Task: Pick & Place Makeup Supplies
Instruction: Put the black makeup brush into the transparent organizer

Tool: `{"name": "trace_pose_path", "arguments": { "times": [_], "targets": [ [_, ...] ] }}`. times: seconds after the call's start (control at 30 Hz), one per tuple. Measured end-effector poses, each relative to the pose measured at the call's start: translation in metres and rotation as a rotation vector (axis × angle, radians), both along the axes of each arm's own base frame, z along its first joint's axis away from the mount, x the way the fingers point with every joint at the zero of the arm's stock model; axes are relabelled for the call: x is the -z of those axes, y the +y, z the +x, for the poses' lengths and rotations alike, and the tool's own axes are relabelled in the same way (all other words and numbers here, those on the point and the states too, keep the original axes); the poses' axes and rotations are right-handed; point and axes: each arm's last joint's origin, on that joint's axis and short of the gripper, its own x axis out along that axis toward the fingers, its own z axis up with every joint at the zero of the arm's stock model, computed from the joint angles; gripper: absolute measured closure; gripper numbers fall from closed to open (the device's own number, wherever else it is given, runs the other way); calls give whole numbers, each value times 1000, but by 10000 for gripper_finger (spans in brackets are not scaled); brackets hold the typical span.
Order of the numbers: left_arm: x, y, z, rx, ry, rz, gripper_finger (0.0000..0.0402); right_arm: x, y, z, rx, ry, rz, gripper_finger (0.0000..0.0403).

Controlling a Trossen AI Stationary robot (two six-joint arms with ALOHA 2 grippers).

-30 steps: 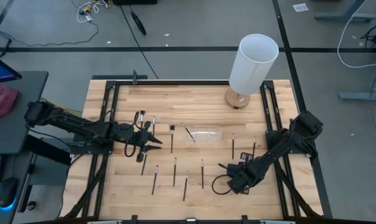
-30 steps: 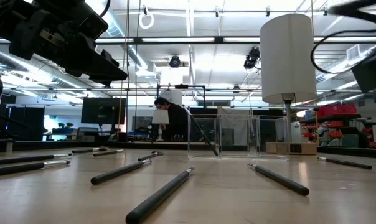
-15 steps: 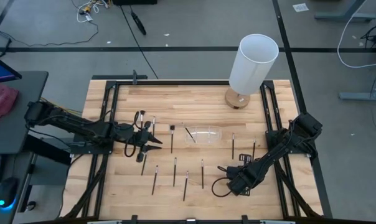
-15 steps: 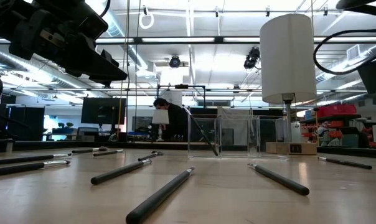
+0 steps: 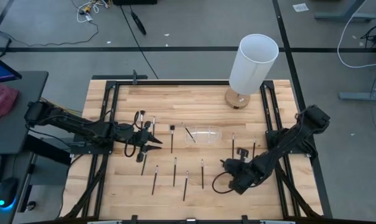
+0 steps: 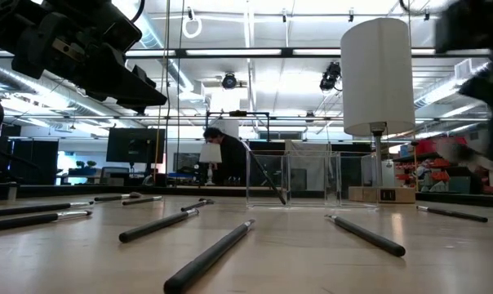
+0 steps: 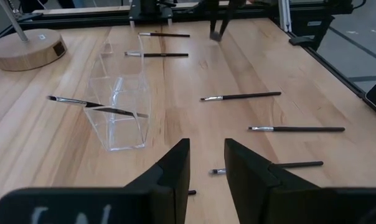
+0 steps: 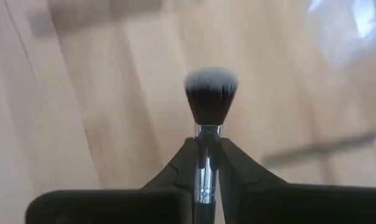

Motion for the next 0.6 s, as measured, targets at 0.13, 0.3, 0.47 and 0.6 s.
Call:
{"name": "trace_pose_path", "arguments": {
  "times": [0.13,0.3,0.47,0.6],
  "targets": [
    [0,0,0,0,0,0,301,-10,1,11,10,-235,-119,371],
    [0,0,0,0,-1,0,301,-10,-8,31,45,-487,-247,371],
    [0,0,0,3,-1,6,301,7,-35,44,64,-735,-251,371],
    [0,0,0,3,-2,9,301,-5,-51,39,44,-1035,-291,371]
  ]
}}
